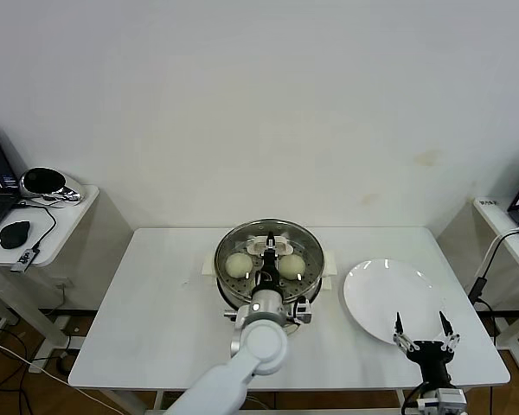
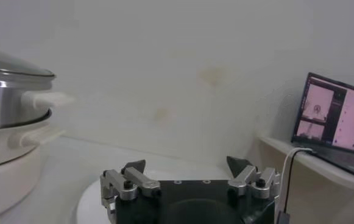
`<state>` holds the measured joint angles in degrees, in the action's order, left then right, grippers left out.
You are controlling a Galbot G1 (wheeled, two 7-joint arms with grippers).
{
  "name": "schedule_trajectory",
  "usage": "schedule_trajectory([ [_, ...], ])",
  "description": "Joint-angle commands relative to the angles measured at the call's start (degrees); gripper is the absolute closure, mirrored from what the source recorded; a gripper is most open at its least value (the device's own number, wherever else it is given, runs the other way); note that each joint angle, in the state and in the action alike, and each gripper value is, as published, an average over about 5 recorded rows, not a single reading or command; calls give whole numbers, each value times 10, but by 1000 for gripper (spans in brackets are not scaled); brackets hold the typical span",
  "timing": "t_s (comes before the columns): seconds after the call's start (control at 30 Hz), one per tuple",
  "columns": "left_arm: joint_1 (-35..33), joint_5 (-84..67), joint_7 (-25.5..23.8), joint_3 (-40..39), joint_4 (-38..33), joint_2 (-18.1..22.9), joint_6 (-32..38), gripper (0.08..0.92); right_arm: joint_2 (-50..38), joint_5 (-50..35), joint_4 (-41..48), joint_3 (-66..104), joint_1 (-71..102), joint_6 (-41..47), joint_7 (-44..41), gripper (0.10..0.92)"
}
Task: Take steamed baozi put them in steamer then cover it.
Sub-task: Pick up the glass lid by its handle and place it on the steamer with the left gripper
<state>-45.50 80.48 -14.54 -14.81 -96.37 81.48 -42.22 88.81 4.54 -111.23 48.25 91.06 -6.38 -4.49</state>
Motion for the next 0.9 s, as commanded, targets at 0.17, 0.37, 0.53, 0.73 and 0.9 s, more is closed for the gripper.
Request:
schedule_trajectory([
  [0.17, -3, 3, 6, 1, 9, 0, -2, 877, -1, 0, 0, 0, 2, -1, -2, 203],
  [0.37, -8, -2, 9, 4, 8, 5, 1, 877, -1, 1, 0, -2, 2, -2, -3, 203],
  [0.53, -11, -7, 15, 7, -5, 1, 1, 856, -1, 2, 0, -3, 3, -2, -4, 203],
  [0.73, -39, -25, 19, 5, -76, -19, -1, 699, 0, 4, -2, -3, 4, -2, -4, 203],
  [0.9, -91, -53, 49, 13, -147, -47, 7, 560, 3, 9, -5, -4, 8, -3, -4, 203],
])
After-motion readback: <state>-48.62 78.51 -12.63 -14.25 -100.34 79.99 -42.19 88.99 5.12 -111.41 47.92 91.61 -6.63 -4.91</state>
